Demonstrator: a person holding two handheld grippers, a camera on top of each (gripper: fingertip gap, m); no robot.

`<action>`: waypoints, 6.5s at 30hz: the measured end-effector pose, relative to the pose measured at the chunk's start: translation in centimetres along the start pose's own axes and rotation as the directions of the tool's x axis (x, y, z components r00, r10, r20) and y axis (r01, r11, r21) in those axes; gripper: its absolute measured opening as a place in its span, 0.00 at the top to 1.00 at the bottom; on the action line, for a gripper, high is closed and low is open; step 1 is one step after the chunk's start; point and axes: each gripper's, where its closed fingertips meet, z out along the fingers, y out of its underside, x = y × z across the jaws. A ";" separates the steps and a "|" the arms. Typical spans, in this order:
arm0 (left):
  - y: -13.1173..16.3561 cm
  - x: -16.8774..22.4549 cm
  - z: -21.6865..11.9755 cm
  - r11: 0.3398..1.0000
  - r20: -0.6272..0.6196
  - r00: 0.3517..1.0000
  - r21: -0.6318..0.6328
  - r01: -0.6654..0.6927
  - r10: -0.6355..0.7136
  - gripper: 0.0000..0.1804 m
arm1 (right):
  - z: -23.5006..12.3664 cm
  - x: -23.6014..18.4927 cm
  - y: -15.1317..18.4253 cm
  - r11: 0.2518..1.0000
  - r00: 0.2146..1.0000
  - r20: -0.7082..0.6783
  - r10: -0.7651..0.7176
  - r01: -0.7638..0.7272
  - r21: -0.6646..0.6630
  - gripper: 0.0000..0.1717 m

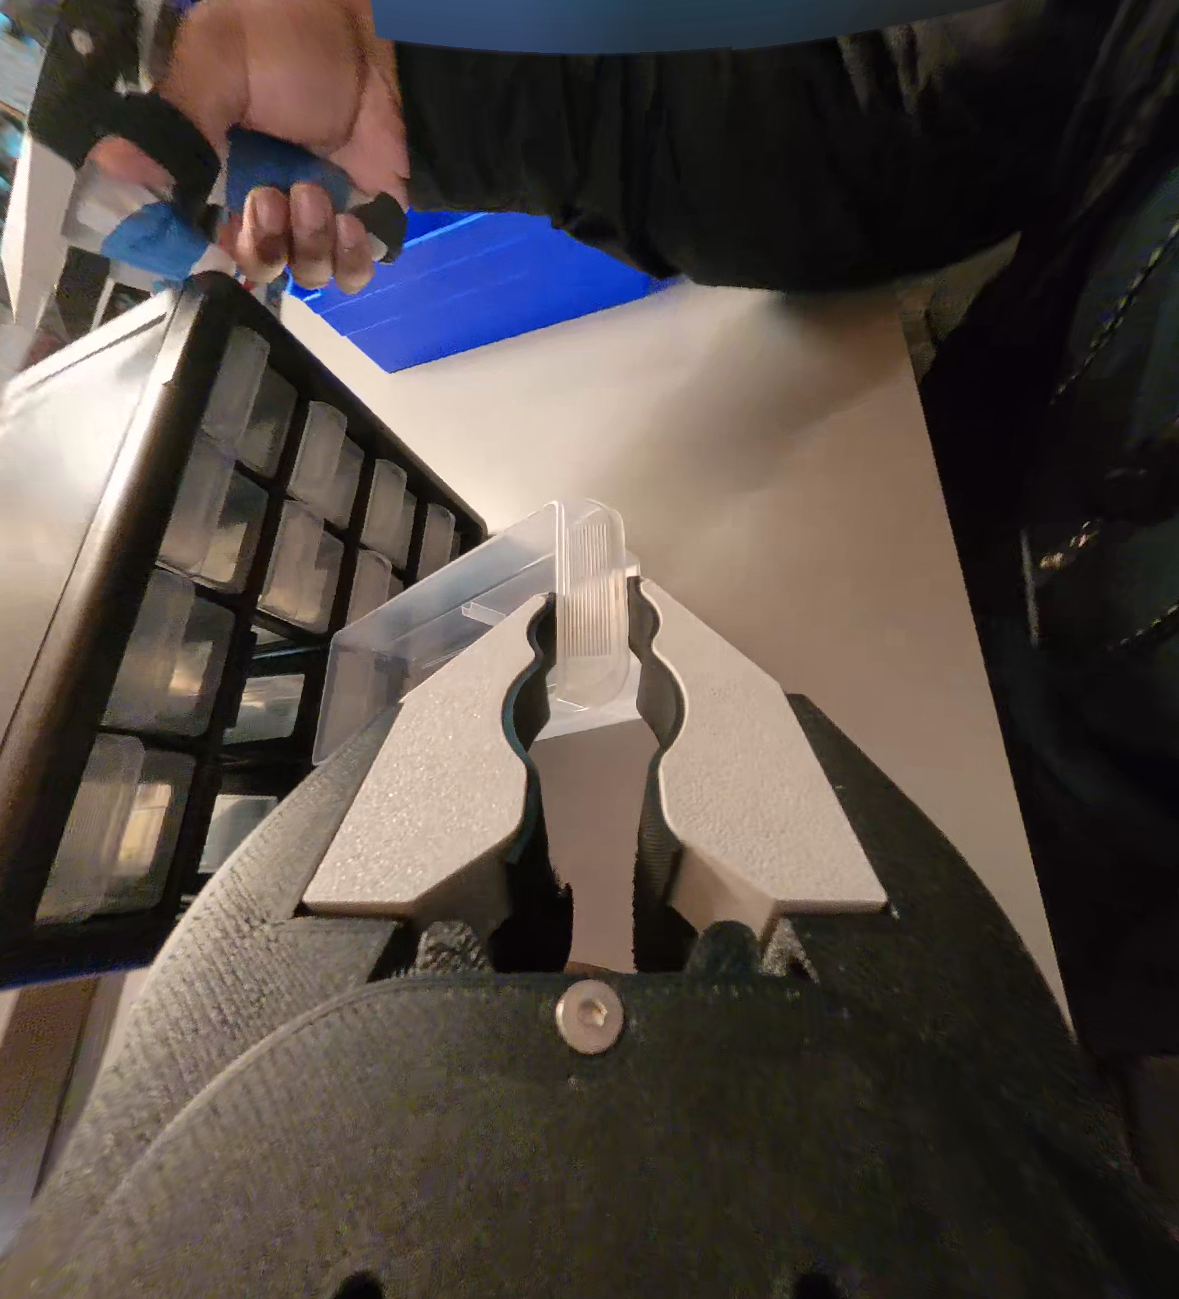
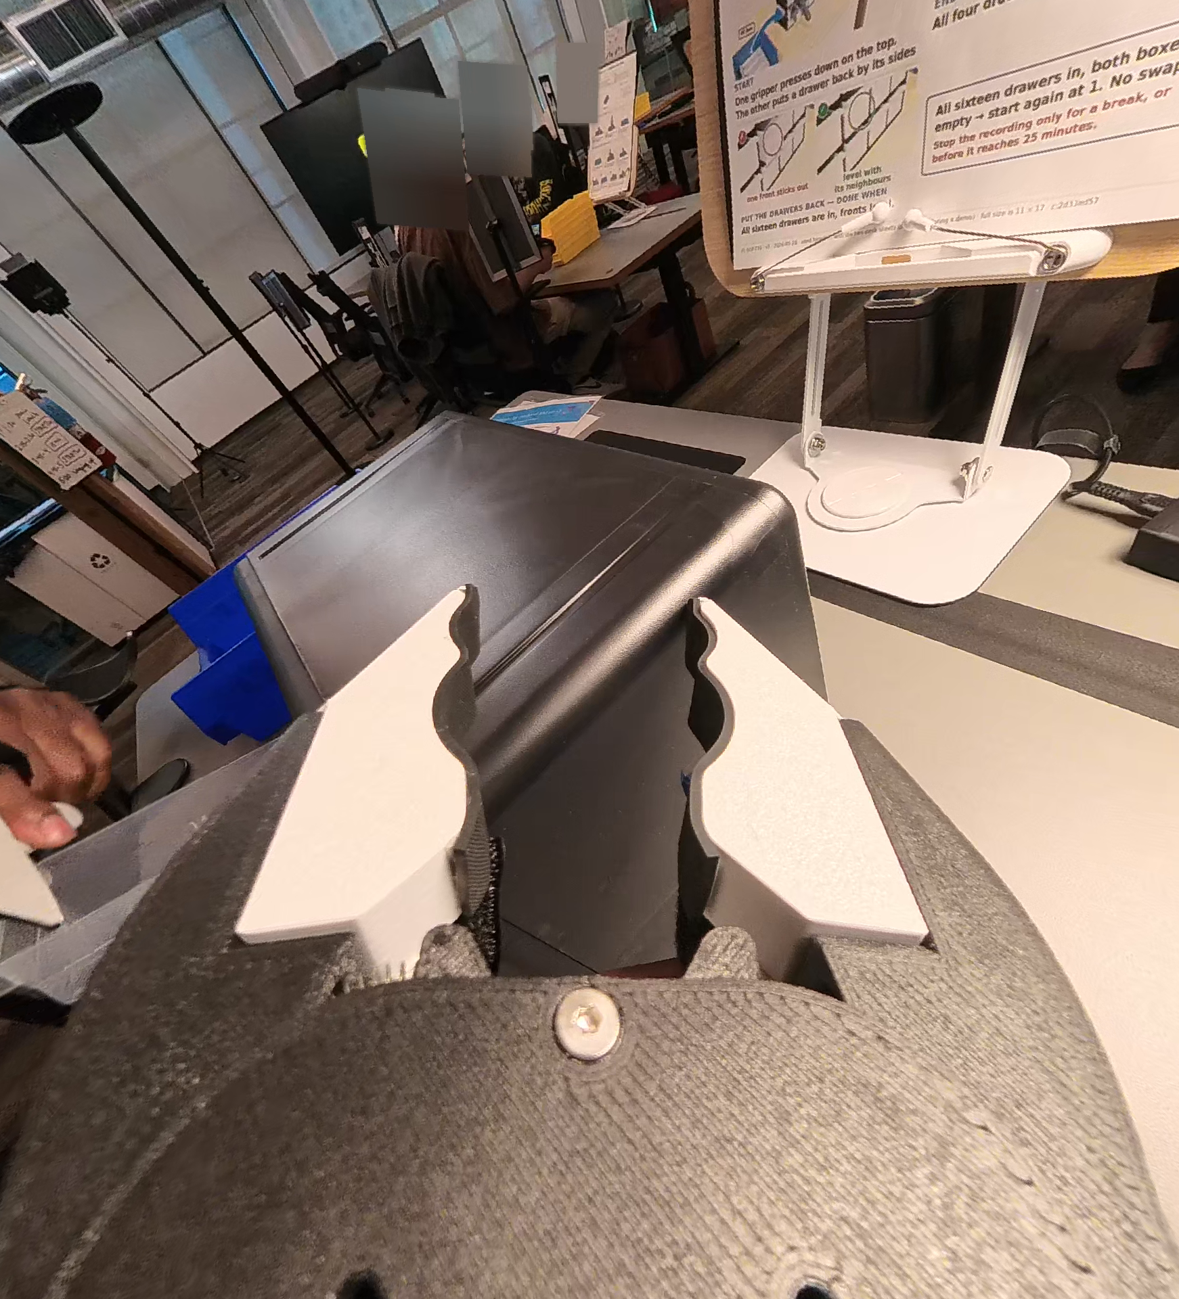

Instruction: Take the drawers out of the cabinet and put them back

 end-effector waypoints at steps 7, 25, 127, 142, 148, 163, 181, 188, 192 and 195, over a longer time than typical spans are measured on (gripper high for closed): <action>-0.2 -4.4 0.6 0.992 -0.084 0.988 -0.010 0.128 -0.128 0.90 | 0.0 0.0 0.1 1.000 1.000 -0.001 -0.009 0.009 -0.007 0.65; 1.9 -4.3 2.1 0.990 -0.024 0.990 -0.002 -0.141 0.141 0.90 | 0.0 0.0 0.1 1.000 1.000 -0.003 -0.013 0.013 -0.009 0.65; 11.4 4.5 3.1 0.933 -0.287 0.946 -0.276 -0.232 0.150 0.99 | 0.6 1.3 1.2 0.999 1.000 -0.009 -0.023 0.023 -0.035 0.67; 11.7 5.8 3.8 0.932 -0.133 0.986 -0.361 0.045 -0.099 0.74 | 0.7 1.3 1.1 0.999 1.000 0.000 -0.024 0.024 -0.039 0.67; 7.8 7.4 5.8 0.872 0.108 0.887 -0.162 0.461 -0.449 0.74 | 0.7 1.3 1.1 0.999 1.000 -0.001 -0.022 0.022 -0.037 0.67; 10.1 7.0 6.3 0.888 0.340 0.899 -0.269 0.374 -0.276 0.83 | 0.5 1.3 1.0 1.000 1.000 0.025 -0.007 0.008 -0.030 0.67; 7.4 8.1 1.5 0.952 0.167 0.980 -0.267 0.150 -0.107 0.90 | 0.4 1.3 0.9 1.000 1.000 0.031 -0.001 0.002 -0.026 0.67; 1.7 1.4 -4.1 0.987 0.086 0.988 -0.087 0.135 -0.128 0.90 | 0.4 1.2 1.0 1.000 1.000 0.024 0.000 0.000 -0.024 0.67; 1.4 -2.2 -4.8 0.981 0.043 0.993 -0.152 0.118 -0.113 0.90 | 0.2 1.2 0.9 1.000 1.000 0.024 -0.002 0.002 -0.020 0.67; 2.0 -2.7 -4.6 0.962 -0.063 0.980 -0.215 0.170 -0.188 0.90 | 0.1 1.1 0.8 1.000 1.000 0.031 -0.001 0.001 -0.019 0.68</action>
